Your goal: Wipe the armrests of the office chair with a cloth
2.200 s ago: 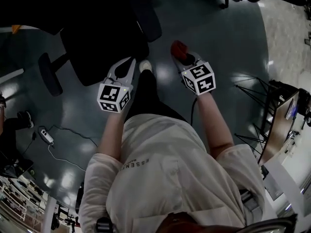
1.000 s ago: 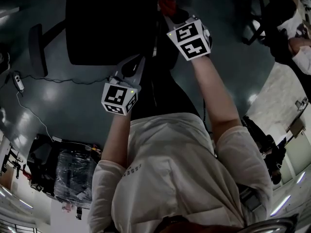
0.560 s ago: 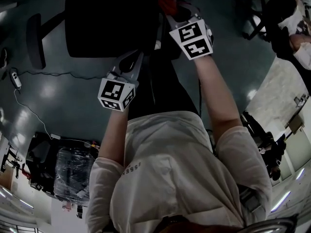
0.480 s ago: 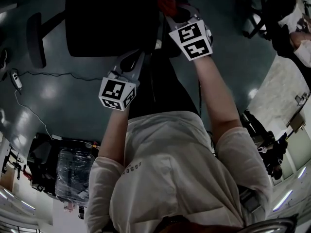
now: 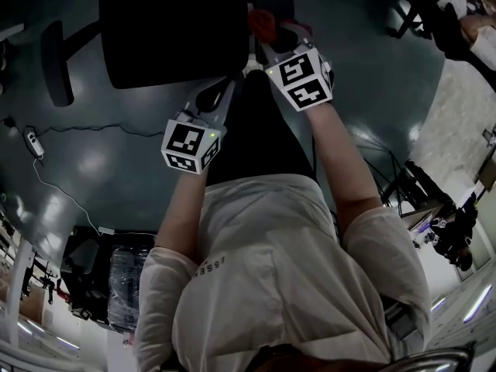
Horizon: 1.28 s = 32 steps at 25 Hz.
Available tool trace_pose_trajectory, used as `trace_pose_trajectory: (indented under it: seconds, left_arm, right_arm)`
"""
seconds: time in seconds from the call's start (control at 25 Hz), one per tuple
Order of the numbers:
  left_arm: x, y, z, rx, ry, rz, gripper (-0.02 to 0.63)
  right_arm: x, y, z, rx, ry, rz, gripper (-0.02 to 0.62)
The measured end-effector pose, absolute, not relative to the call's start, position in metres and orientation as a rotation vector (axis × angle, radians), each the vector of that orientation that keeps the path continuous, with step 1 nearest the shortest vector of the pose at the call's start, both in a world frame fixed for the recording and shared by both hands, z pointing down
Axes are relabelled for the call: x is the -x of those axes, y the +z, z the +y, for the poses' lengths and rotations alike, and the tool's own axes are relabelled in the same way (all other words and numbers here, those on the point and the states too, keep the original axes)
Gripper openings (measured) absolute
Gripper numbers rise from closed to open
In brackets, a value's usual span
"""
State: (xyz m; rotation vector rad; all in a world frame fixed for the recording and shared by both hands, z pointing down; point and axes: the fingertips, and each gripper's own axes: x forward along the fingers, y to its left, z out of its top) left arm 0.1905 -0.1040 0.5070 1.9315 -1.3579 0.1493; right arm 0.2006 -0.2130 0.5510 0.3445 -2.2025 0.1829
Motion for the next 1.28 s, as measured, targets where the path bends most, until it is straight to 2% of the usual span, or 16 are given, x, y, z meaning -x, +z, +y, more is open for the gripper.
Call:
trace_pose_trajectory:
  seconds: [0.28, 0.6, 0.76, 1.0, 1.28]
  left_arm:
    - [-0.203, 0.507, -0.081, -1.969, 0.157, -1.347, 0.016]
    - [-0.220, 0.505, -0.061, -1.996, 0.142, -1.331, 0.017]
    - [-0.224, 0.512, -0.074, -2.005, 0.171, -1.350, 0.015]
    - [-0.221, 0.504, -0.090, -2.036, 0.174, -1.356, 0.017]
    - [-0.215, 0.509, -0.148, -2.017, 0.141, -1.387, 0.017]
  right_arm:
    - [-0.222, 0.551, -0.163, -0.358, 0.220, -2.194, 0.060]
    - [-0.261, 0.559, -0.112, -0.363, 0.440, -2.164, 0.060]
    - [-0.293, 0.559, -0.144, -0.455, 0.481, -2.171, 0.060]
    - [-0.299, 0.528, -0.211, -0.516, 0.420, -2.244, 0.060]
    - [-0.252, 0.528, -0.323, -0.430, 0.334, -2.350, 0.060]
